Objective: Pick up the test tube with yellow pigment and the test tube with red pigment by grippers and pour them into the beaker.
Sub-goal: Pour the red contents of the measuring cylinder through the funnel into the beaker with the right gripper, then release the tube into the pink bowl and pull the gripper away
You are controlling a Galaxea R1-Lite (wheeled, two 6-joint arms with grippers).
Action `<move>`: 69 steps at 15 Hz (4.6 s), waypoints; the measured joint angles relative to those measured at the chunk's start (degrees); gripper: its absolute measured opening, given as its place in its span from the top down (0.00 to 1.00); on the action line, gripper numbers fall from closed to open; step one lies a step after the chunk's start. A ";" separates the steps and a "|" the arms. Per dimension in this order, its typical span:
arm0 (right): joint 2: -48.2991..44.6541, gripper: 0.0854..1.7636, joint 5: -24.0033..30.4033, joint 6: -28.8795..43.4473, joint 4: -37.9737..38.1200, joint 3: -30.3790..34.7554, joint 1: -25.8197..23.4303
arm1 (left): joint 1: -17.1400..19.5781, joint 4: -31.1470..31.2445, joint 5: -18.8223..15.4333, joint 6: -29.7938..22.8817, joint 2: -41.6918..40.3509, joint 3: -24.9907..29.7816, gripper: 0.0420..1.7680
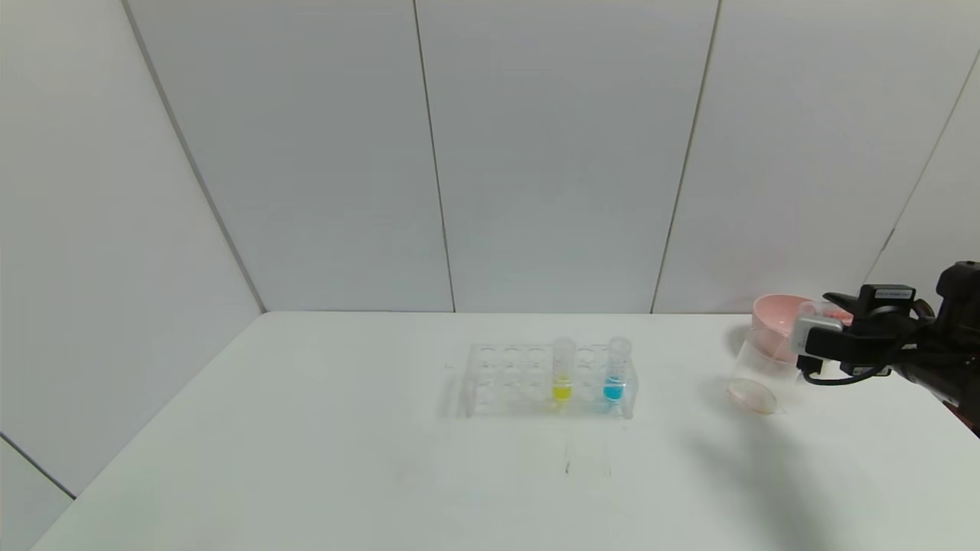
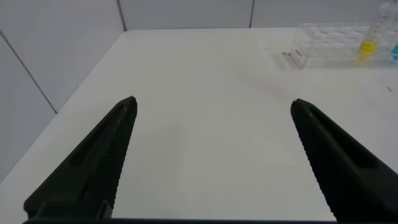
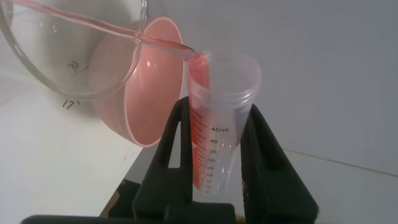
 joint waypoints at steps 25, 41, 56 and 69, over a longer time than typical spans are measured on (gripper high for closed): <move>-0.33 0.75 -2.32 -6.50 -1.54 0.16 2.21 | 0.00 0.00 0.00 0.00 0.00 0.00 0.00; -1.29 0.75 -2.40 25.94 -2.66 -5.81 3.04 | 0.00 0.00 0.00 0.00 0.00 0.00 0.00; 7.36 0.75 -2.51 84.47 -6.21 -11.85 -2.84 | 0.00 0.00 0.00 0.00 0.00 0.00 0.00; 7.40 0.20 -2.24 85.02 -4.64 -11.80 -3.08 | 0.00 0.02 0.00 0.00 0.02 0.00 0.00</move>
